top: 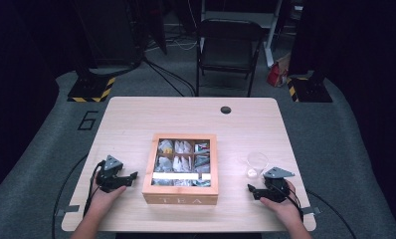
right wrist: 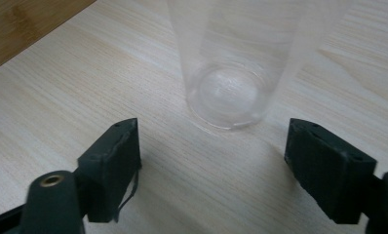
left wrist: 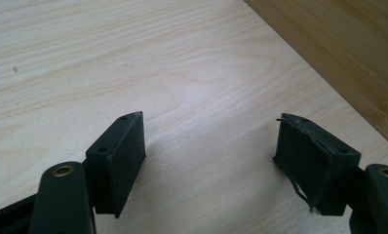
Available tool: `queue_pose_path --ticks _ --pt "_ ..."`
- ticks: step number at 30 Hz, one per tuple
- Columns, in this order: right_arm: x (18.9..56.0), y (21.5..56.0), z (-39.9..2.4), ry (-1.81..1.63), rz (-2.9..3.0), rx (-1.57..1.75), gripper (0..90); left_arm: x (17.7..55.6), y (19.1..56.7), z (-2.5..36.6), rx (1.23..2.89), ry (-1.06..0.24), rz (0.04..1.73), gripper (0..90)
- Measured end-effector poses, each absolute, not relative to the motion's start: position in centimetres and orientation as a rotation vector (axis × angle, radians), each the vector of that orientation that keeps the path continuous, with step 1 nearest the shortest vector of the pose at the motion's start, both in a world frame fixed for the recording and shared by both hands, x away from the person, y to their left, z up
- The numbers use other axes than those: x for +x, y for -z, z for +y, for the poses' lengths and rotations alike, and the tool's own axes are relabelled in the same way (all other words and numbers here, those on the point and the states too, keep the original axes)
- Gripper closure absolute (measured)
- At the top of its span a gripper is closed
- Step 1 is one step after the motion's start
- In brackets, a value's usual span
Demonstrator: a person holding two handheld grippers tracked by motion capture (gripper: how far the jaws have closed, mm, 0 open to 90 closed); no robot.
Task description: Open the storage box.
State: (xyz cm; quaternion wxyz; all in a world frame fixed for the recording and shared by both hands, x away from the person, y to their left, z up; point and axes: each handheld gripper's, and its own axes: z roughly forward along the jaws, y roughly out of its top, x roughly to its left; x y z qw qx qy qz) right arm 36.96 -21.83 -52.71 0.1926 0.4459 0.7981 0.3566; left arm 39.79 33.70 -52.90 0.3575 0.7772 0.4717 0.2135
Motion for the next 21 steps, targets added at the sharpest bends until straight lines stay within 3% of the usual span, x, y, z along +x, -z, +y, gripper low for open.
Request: queue_pose_path --ticks 2,3,6,13,21 --pt "36.9 52.7 -21.9 -0.999 2.237 1.255 23.7 39.8 52.9 33.7 1.995 -0.549 1.222 26.5" --pt "36.8 52.5 -22.1 -0.998 2.235 1.278 26.9 39.9 52.6 34.1 1.955 -0.461 1.243 28.1" --pt "36.6 52.1 -22.4 -1.027 2.233 1.339 31.0 40.0 52.4 34.5 1.904 -0.389 1.261 31.7" --pt "35.8 51.0 -22.9 -1.007 2.249 1.343 40.3 39.5 51.0 34.6 1.915 -0.383 1.235 36.2" --pt "34.2 49.8 -22.8 -1.009 2.249 1.363 43.1 38.0 49.7 33.7 1.96 -0.386 1.151 39.5"
